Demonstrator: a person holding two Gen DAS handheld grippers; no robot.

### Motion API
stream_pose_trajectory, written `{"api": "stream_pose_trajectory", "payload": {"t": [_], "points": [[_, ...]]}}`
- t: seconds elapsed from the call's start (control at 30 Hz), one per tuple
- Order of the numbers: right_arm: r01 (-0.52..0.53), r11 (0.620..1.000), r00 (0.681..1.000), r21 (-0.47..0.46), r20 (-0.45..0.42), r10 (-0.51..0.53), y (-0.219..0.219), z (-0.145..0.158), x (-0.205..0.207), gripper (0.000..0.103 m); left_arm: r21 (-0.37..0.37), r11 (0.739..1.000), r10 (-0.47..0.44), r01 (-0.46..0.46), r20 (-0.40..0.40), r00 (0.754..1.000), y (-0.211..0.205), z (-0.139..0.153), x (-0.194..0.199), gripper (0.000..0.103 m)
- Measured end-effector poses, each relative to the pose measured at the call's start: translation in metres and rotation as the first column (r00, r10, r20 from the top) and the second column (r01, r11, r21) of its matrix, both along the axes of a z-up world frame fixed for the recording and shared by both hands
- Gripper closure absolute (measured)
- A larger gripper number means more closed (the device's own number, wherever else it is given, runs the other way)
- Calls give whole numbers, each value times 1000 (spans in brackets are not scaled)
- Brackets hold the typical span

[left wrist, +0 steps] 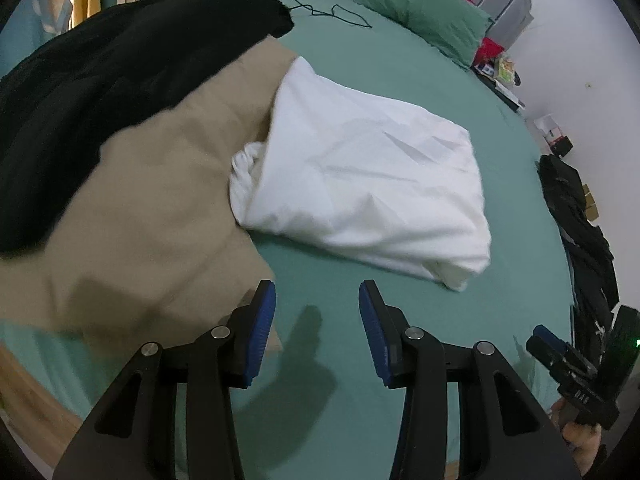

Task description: Fold large clothes

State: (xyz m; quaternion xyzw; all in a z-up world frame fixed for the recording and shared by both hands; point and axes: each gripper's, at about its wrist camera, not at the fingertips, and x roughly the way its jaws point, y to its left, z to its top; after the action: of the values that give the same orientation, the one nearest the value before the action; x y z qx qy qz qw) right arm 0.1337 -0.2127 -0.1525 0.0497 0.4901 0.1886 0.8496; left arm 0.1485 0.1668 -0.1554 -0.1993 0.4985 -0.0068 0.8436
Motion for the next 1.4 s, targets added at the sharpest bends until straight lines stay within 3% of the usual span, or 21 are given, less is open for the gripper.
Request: {"api": "stream_pose_trajectory", "payload": {"t": [0.13, 0.3, 0.37, 0.77, 0.8, 0.9, 1.1, 1.4], "points": [[17, 1000, 1000, 1, 15, -17, -14, 9, -13, 33, 16, 1000, 5, -5, 30, 1000, -17, 9, -20, 57], [37, 999, 999, -5, 31, -37, -35, 20, -26, 33, 94, 994, 42, -52, 108, 993, -47, 33, -40, 57], [44, 999, 998, -11, 41, -44, -43, 26, -31, 33, 105, 993, 34, -48, 139, 990, -50, 42, -45, 52], [115, 993, 984, -10, 137, -113, -96, 77, -50, 32, 175, 984, -33, -25, 317, 948, -103, 124, -75, 46], [117, 993, 983, -9, 145, -115, -99, 82, -51, 28, 184, 983, -40, -22, 328, 944, -107, 131, -76, 46], [124, 992, 975, -5, 185, -121, -106, 100, -56, 18, 213, 977, -57, -23, 363, 930, -116, 147, -81, 46], [121, 993, 956, -5, 270, -115, -110, 138, -66, 15, 262, 964, -79, -38, 423, 903, -129, 182, -93, 46], [114, 993, 896, 21, 429, -112, -105, 202, -91, 13, 303, 951, -123, -59, 548, 827, -140, 237, -118, 46]]}}
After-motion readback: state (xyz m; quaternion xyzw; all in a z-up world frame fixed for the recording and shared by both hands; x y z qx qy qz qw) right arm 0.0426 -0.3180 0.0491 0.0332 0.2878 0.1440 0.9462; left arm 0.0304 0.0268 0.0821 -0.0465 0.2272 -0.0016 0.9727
